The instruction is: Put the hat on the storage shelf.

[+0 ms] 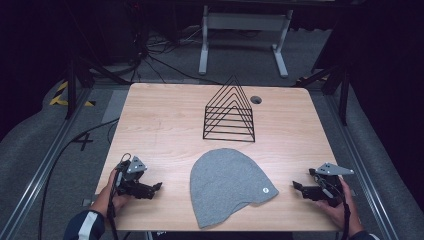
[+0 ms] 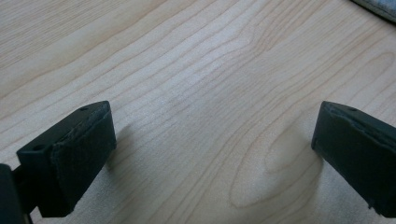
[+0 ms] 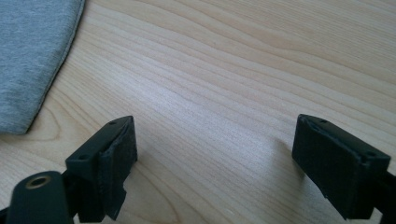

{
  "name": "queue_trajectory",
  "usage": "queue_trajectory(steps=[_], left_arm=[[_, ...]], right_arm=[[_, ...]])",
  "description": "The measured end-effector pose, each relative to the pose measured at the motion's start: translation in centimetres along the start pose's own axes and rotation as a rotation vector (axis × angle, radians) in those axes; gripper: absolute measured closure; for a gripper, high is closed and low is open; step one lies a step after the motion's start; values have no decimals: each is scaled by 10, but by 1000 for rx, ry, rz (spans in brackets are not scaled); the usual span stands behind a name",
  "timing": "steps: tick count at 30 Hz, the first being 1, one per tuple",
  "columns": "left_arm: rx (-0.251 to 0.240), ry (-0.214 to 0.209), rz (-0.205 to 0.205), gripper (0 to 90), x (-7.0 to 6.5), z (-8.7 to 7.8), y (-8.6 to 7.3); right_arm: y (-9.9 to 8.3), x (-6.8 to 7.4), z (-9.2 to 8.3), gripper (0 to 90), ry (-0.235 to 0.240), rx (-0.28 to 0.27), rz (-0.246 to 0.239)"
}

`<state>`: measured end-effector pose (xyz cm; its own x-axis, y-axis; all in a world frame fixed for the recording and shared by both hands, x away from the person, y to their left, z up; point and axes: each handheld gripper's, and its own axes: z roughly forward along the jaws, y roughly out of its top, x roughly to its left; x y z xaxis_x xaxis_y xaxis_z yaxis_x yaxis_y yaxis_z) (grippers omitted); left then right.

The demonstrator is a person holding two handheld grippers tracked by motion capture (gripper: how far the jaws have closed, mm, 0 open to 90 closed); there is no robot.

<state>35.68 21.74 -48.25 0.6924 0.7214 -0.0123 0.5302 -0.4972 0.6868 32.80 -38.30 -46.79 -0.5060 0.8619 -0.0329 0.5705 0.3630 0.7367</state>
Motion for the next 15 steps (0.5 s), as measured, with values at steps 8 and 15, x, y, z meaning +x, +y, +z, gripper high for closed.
queue_trajectory(steps=[8,15], left_arm=[[-1,1,-6,1,-2,0,0],[8,6,-16,2,-5,1,2]], right_arm=[[1,-1,1,131,4,4,-4],[3,-1,3,124,0,10,0]])
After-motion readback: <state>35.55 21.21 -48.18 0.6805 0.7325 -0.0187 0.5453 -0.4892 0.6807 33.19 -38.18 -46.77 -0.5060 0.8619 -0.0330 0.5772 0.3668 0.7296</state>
